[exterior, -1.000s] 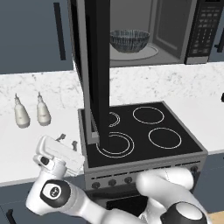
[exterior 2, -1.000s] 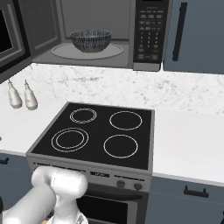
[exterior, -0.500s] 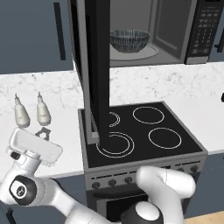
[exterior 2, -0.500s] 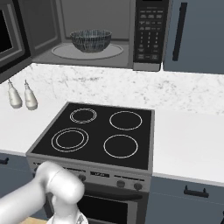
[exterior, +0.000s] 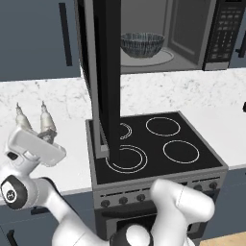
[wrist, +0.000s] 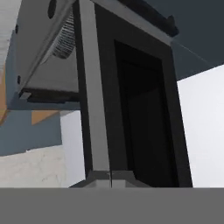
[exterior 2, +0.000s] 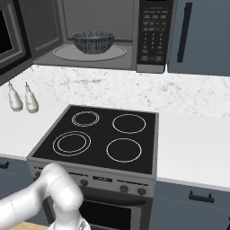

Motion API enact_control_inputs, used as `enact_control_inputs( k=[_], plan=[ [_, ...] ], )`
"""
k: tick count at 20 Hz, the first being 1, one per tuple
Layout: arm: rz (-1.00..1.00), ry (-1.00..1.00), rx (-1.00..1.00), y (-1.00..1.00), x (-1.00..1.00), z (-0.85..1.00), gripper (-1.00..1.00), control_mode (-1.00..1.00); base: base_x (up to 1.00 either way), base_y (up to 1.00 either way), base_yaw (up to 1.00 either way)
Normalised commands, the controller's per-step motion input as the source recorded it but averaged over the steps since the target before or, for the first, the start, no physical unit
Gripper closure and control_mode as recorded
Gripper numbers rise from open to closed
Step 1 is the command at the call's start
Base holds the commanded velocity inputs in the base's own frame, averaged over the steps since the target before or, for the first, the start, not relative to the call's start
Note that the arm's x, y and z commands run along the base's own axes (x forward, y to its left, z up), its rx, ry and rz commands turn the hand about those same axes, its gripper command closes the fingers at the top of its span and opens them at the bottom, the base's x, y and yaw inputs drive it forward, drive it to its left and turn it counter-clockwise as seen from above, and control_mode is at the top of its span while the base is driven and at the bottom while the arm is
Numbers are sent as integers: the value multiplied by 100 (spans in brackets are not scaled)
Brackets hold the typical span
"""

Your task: Open the microwave, place the bowl with waffle inside the microwave, then close the microwave door and turn it on.

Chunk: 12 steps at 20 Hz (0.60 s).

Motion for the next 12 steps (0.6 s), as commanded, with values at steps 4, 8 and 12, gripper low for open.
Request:
enact_control_inputs(
  k=[4,8,12],
  plan=[
    [-13,-23,25,-50,-33,83,100,-100,0,0,0],
    [-11,-19,31,-73,-46,97,100,-100,0,0,0],
    [-3,-8,32,-97,-33,94,100,-100,0,0,0]
  ],
)
